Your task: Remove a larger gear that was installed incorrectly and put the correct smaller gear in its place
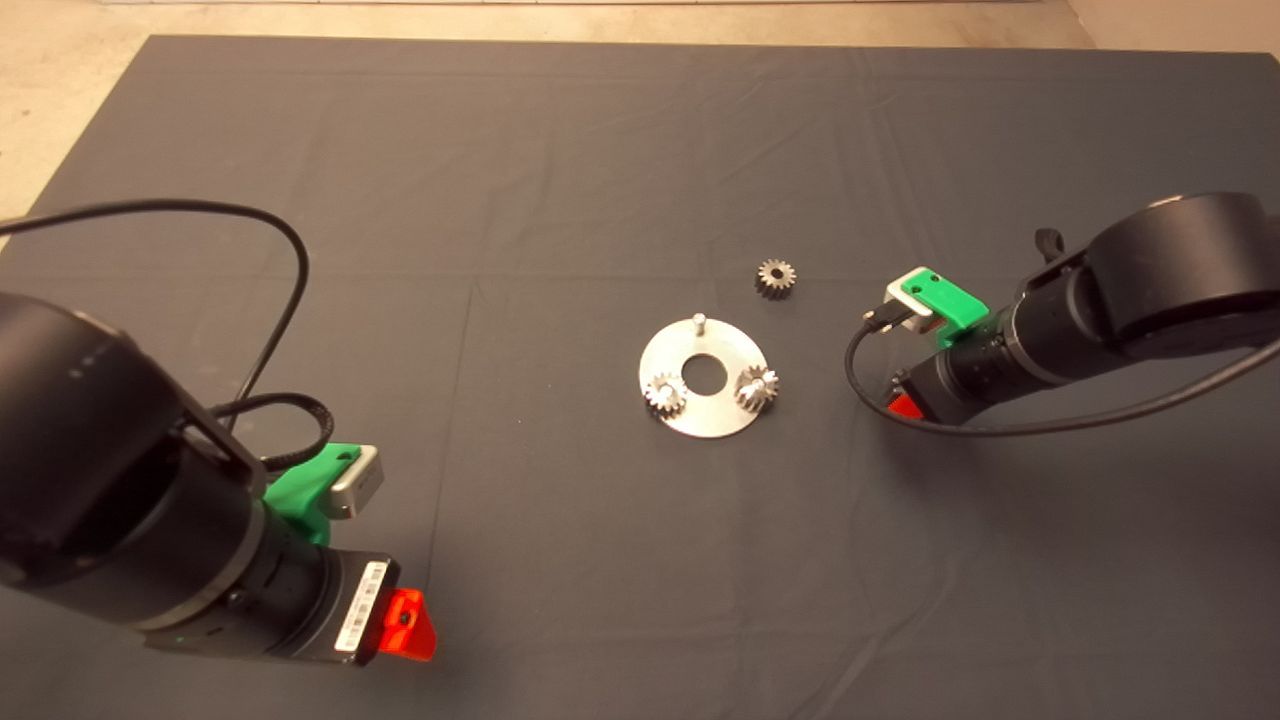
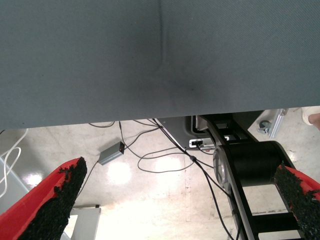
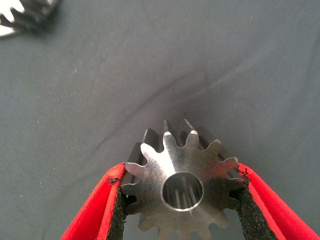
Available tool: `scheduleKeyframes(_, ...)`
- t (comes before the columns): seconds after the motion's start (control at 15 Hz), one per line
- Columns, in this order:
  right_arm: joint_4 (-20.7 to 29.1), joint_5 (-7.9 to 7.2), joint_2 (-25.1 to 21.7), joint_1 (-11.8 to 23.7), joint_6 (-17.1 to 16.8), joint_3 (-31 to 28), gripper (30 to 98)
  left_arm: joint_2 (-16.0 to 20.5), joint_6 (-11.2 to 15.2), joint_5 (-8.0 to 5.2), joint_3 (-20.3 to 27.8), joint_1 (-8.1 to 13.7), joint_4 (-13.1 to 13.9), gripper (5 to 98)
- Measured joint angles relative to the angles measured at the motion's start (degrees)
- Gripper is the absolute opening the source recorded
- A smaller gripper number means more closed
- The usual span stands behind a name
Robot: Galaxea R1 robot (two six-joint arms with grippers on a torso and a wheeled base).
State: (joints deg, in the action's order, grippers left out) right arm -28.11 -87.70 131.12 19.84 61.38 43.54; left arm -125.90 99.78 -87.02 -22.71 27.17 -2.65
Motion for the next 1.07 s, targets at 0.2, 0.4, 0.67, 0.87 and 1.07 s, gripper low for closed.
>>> scheduleKeyframes(0.2,-0.02,0.02,-0.24,-0.84,0.02,-0.05,48.4,0.00,0.00,-0.02,0.00,-0.02,-0.01,97.6)
scheduleKeyframes(0.4,-0.13,-0.05,-0.34,-1.61,0.02,-0.28,48.3,0.00,0.00,0.00,0.00,-0.02,-0.02,97.6)
scheduleKeyframes(0.67,-0.70,0.00,-0.35,-2.65,0.02,-1.10,48.3,0.00,0.00,0.01,0.00,-0.01,-0.01,97.6)
scheduleKeyframes(0.87,-1.91,0.00,-0.37,-3.84,0.33,-1.22,48.3,0.00,0.00,0.00,0.00,0.00,0.00,97.6)
scheduleKeyframes(1.07,-3.94,0.00,-0.35,-4.80,0.94,-1.82,48.3,0.00,0.00,0.02,0.00,0.00,0.00,97.6)
